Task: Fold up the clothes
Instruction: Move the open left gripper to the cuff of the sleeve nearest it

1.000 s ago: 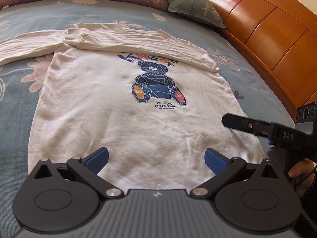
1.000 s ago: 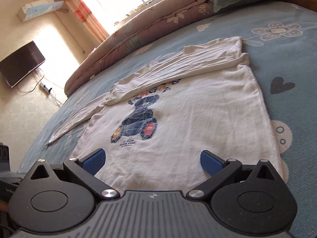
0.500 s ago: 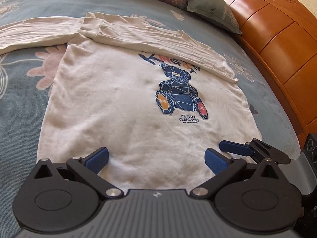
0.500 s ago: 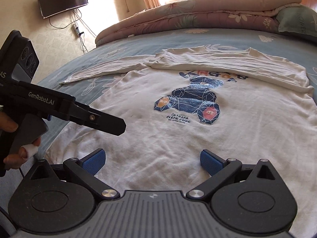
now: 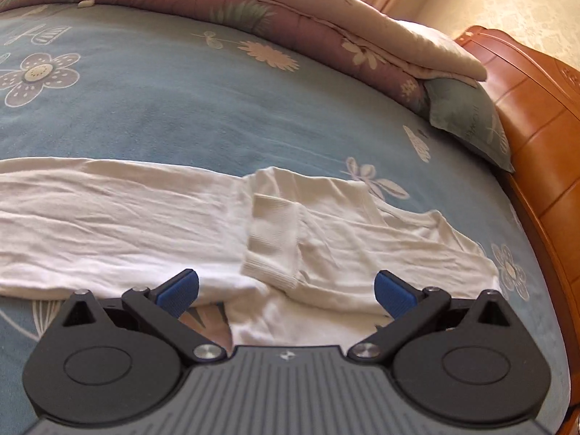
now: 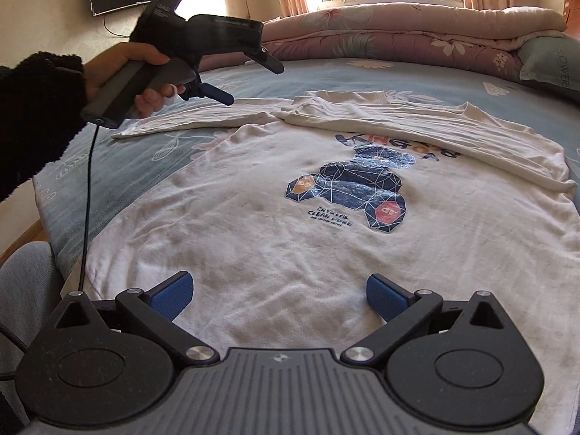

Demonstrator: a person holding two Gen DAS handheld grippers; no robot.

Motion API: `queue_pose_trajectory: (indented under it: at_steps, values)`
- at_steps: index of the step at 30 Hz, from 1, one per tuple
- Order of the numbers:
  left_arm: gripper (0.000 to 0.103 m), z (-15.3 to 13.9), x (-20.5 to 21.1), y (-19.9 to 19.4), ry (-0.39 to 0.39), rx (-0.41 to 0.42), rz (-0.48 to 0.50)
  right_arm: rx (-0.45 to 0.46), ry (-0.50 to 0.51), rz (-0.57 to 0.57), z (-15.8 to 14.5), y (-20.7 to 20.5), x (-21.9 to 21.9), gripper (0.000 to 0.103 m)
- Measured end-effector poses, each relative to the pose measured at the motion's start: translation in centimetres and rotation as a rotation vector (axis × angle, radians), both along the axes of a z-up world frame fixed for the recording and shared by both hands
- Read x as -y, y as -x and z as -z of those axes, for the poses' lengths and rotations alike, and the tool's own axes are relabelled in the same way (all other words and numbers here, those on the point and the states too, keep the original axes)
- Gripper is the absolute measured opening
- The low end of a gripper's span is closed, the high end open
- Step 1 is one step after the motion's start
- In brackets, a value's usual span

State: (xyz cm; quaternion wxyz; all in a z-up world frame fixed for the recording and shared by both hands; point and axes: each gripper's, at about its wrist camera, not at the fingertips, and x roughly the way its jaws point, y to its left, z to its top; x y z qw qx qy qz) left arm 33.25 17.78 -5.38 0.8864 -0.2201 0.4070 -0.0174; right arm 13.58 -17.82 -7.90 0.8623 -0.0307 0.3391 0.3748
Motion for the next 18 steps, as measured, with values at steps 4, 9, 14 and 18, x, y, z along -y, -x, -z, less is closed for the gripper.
queue_pose_trajectory:
  at_steps: [4, 9, 14, 18]
  values:
    - [0.102, 2.7, -1.2, 0.0, 0.094, -0.051, -0.021, -0.013, -0.015, 0.003, -0.1, -0.2, 0.2, 0.103]
    - [0.102, 2.1, -2.7, 2.2, 0.106, -0.038, -0.033, 0.004, 0.000, 0.000, 0.0, -0.1, 0.0, 0.103]
    - [0.102, -0.4, -5.9, 3.1, 0.115, 0.039, -0.084, 0.029, 0.019, -0.005, 0.2, 0.1, -0.2, 0.103]
    - [0.102, 0.1, -7.9, 2.2, 0.096, 0.024, -0.124, 0.043, 0.027, -0.002, 0.3, 0.1, -0.4, 0.103]
